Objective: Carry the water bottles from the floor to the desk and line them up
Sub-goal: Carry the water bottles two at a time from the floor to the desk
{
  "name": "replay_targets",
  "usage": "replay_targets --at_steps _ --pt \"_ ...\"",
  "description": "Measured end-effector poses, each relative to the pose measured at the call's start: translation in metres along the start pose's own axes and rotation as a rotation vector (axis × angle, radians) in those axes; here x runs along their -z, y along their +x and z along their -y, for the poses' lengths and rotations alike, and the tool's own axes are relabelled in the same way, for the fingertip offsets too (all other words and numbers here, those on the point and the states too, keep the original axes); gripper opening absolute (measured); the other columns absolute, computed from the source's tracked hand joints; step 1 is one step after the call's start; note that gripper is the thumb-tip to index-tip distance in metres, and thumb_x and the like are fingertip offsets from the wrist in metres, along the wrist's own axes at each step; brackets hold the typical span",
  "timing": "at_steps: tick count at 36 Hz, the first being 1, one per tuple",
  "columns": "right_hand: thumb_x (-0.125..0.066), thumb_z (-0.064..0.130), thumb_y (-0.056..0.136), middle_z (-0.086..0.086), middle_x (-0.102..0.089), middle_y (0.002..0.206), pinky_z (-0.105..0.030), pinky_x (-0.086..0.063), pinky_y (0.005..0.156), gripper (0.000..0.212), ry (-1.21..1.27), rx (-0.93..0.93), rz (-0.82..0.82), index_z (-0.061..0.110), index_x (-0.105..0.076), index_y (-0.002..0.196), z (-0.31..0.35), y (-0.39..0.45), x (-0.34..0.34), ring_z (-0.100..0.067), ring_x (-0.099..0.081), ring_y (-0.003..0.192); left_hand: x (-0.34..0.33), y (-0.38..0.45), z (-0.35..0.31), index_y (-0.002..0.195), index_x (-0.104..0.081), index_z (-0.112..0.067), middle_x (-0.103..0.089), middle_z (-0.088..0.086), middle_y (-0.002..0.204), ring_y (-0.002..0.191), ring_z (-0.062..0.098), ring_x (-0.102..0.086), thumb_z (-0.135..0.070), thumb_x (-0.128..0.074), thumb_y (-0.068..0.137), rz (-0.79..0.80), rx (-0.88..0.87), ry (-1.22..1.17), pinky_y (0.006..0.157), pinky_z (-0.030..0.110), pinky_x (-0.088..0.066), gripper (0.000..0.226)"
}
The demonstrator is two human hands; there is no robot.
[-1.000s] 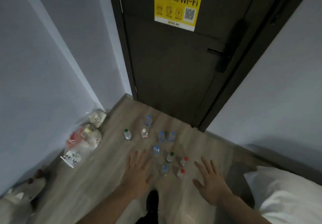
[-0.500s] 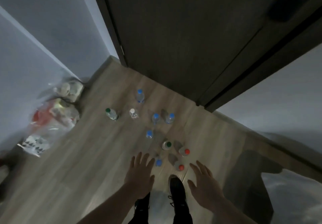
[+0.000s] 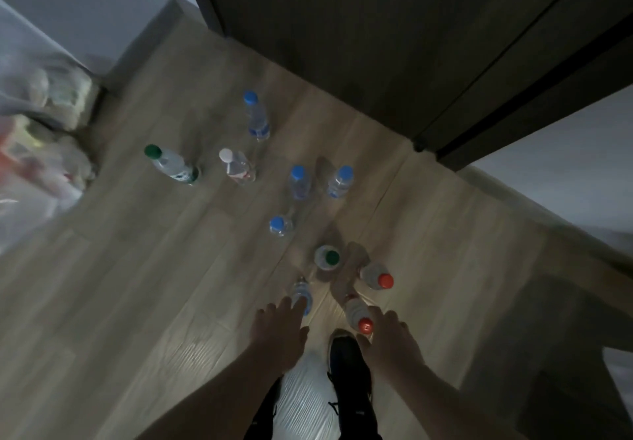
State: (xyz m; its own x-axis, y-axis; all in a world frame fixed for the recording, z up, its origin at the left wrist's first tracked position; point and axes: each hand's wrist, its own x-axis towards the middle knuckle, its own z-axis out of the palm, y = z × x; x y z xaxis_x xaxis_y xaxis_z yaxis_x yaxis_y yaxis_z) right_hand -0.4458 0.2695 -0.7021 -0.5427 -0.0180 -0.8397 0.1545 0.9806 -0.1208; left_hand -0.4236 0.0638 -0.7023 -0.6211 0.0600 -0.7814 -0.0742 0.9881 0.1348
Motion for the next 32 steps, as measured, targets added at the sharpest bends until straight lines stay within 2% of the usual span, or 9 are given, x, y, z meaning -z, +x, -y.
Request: replay_targets --at_steps 7,12,17,20,23,25,29,32 --pt "-0.052 0.047 0.102 -0.007 -0.064 0.128 -0.036 -0.050 0.094 0.064 0.029 -0.014 0.011 0.018 -0.025 0.153 -0.001 0.038 -0.019 -0.027 -0.063 0.119 -0.024 0.033 -0.004 0.150 -0.025 -0.024 -0.054 0.002 0.129 0.110 0.022 -0.059 -0.050 -0.037 0.103 -0.023 0.050 -0.001 0.085 0.034 -0.043 0.055" --pt "-0.048 0.042 0.105 -0.008 -0.066 0.128 -0.037 -0.050 0.093 0.065 0.005 -0.019 0.025 0.014 -0.018 0.156 -0.001 0.052 -0.027 -0.027 -0.066 0.117 -0.031 0.048 -0.005 0.153 -0.024 -0.023 -0.058 0.000 0.126 0.107 0.020 -0.063 -0.047 -0.042 0.102 -0.053 0.098 -0.018 0.085 0.033 -0.047 0.058" --pt "-0.040 0.030 0.108 -0.010 -0.061 0.136 -0.036 -0.047 0.098 0.062 -0.053 -0.016 0.036 0.016 -0.012 0.161 -0.007 0.033 -0.010 -0.028 -0.061 0.124 -0.016 0.025 -0.007 0.147 -0.030 -0.023 -0.060 0.001 0.121 0.103 0.019 -0.065 -0.038 -0.050 0.100 -0.078 0.127 -0.154 0.083 0.032 -0.048 0.054" --pt "-0.039 0.031 0.108 -0.009 -0.062 0.131 -0.036 -0.048 0.092 0.056 -0.076 0.039 0.041 0.016 -0.018 0.158 -0.002 -0.003 0.020 -0.029 -0.063 0.119 0.005 -0.013 -0.014 0.145 -0.031 -0.023 -0.059 0.002 0.120 0.101 0.021 -0.065 -0.035 -0.054 0.098 -0.090 0.134 -0.260 0.083 0.034 -0.052 0.054" --pt "-0.040 0.034 0.107 -0.005 -0.064 0.115 -0.037 -0.049 0.082 0.028 -0.058 0.130 0.018 0.025 -0.038 0.133 0.003 -0.056 0.060 -0.029 -0.067 0.107 0.037 -0.064 -0.021 0.145 -0.031 -0.025 -0.055 0.000 0.121 0.098 0.022 -0.065 -0.034 -0.053 0.098 -0.129 0.135 -0.312 0.077 0.033 -0.051 0.053" --pt "-0.040 0.034 0.107 -0.001 -0.060 0.102 -0.035 -0.045 0.074 0.015 -0.030 0.168 0.010 0.027 -0.041 0.120 0.009 -0.100 0.089 -0.030 -0.067 0.100 0.062 -0.107 -0.025 0.142 -0.033 -0.026 -0.053 0.001 0.118 0.094 0.023 -0.065 -0.034 -0.051 0.098 -0.151 0.138 -0.358 0.072 0.032 -0.047 0.049" --pt "-0.043 0.034 0.107 0.001 -0.051 0.095 -0.033 -0.040 0.070 0.019 -0.052 0.256 -0.014 0.024 -0.045 0.124 0.029 -0.199 0.157 -0.029 -0.065 0.092 0.121 -0.215 -0.030 0.130 -0.038 -0.027 -0.051 0.002 0.109 0.085 0.029 -0.064 -0.034 -0.050 0.098 -0.205 0.155 -0.438 0.067 0.036 -0.050 0.035" --pt "-0.043 0.033 0.107 -0.002 -0.055 0.103 -0.035 -0.042 0.073 0.023 -0.099 0.322 -0.029 0.022 -0.046 0.127 0.047 -0.277 0.207 -0.031 -0.065 0.096 0.163 -0.305 -0.036 0.117 -0.040 -0.028 -0.047 0.001 0.102 0.074 0.031 -0.063 -0.034 -0.051 0.097 -0.298 0.196 -0.515 0.064 0.041 -0.054 0.024"
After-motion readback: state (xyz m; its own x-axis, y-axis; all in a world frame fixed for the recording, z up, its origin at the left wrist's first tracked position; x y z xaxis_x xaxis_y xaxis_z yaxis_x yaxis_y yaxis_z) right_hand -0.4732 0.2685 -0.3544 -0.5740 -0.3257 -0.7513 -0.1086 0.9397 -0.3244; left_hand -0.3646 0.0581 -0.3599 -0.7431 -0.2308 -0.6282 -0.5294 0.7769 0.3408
